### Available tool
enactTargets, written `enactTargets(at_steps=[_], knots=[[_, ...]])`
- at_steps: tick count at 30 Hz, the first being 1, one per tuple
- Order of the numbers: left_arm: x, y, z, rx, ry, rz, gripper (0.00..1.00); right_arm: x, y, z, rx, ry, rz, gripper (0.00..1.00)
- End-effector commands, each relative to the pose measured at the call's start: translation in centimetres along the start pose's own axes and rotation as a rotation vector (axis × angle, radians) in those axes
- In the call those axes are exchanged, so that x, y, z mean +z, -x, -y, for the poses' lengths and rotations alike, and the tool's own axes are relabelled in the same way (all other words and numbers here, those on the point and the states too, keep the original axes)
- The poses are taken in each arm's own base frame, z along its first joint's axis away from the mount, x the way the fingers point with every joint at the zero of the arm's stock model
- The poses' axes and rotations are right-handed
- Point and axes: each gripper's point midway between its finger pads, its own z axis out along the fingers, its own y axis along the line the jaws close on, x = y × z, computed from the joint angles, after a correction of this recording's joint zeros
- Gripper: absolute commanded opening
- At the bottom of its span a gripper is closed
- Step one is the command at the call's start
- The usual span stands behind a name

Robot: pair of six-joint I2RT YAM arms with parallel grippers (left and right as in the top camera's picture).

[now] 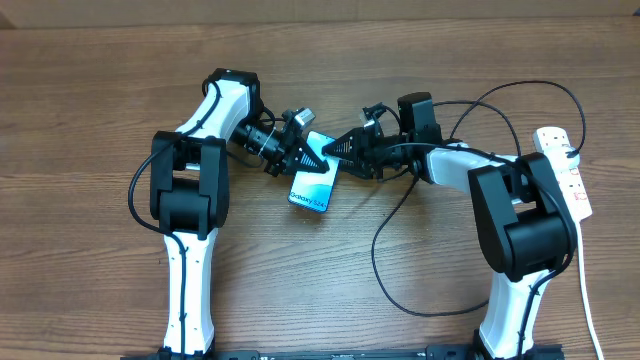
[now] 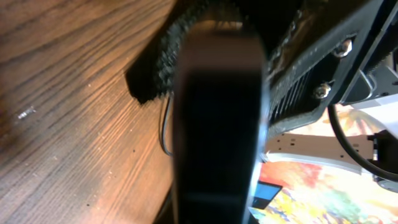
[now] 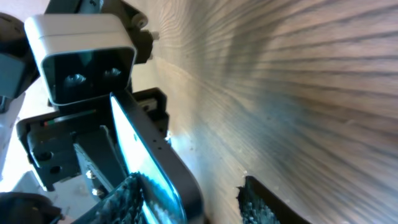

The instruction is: Plug charger to phone and switch on socket

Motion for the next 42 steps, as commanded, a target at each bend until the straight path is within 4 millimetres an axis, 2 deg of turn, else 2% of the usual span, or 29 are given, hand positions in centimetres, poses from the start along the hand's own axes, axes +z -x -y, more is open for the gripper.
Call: enactTargets(at_steps=[1,4,5,8,15,17,23,24,25,26,30,32,36,38,42], knots=[[-0.9,0.4,1.1,-0.040,-0.024,0.033,0.04,-2.7,1.7,-2.1,-0.053,-0.005,0.093,0.52],[-1.4,0.6,1.2,-0.044,-0.039,0.049,0.04,-5.2,2.3,-3.9,-0.092,-0.032,0.162,0.53],[-1.5,0.8,1.6,-0.021,-0.069,0.067,0.04,-6.7,2.3,-4.4,-0.109,-0.079,0.206,0.53],[-1.7,1.4,3.1,0.020,-0.151,0.108,0.04,-9.4,1.9,-4.4,-0.118,-0.212,0.272,0.53],[-2.8,3.0,6.3,0.058,-0.337,0.215,0.04,-15.9,-1.4,-1.9,-0.065,-0.658,0.361,0.54],[-3.1,3.3,7.2,0.079,-0.379,0.243,0.04,-17.1,-2.8,-1.0,-0.036,-0.748,0.339,0.55],[-4.0,2.2,10.0,0.170,-0.367,0.258,0.05,-19.8,-6.8,2.3,0.091,-0.974,0.254,0.63],[-4.3,1.9,10.8,0.193,-0.364,0.264,0.05,-20.1,-7.1,2.6,0.097,-0.998,0.247,0.69],[-4.7,1.4,11.9,0.223,-0.360,0.271,0.05,-20.3,-7.3,2.7,0.098,-1.009,0.238,0.81],[-5.1,0.9,13.0,0.249,-0.357,0.278,0.04,-20.2,-7.4,2.7,0.087,-1.006,0.225,1.00],[-6.2,-1.7,17.0,0.283,-0.321,0.275,0.04,-19.1,-7.7,2.0,0.094,-0.932,0.197,1.00],[-6.3,-3.2,18.0,0.234,-0.268,0.251,0.04,-18.4,-8.0,1.5,0.099,-0.887,0.179,1.00],[-6.3,-5.9,18.1,0.055,-0.087,0.221,0.04,-18.3,-8.1,1.5,0.104,-0.880,0.173,1.00],[-6.3,-6.6,17.8,-0.024,-0.021,0.222,0.04,-18.3,-8.1,1.5,0.103,-0.879,0.173,1.00],[-5.1,-7.8,18.6,-0.033,0.021,0.199,0.04,-18.3,-8.0,1.5,0.100,-0.882,0.177,1.00]])
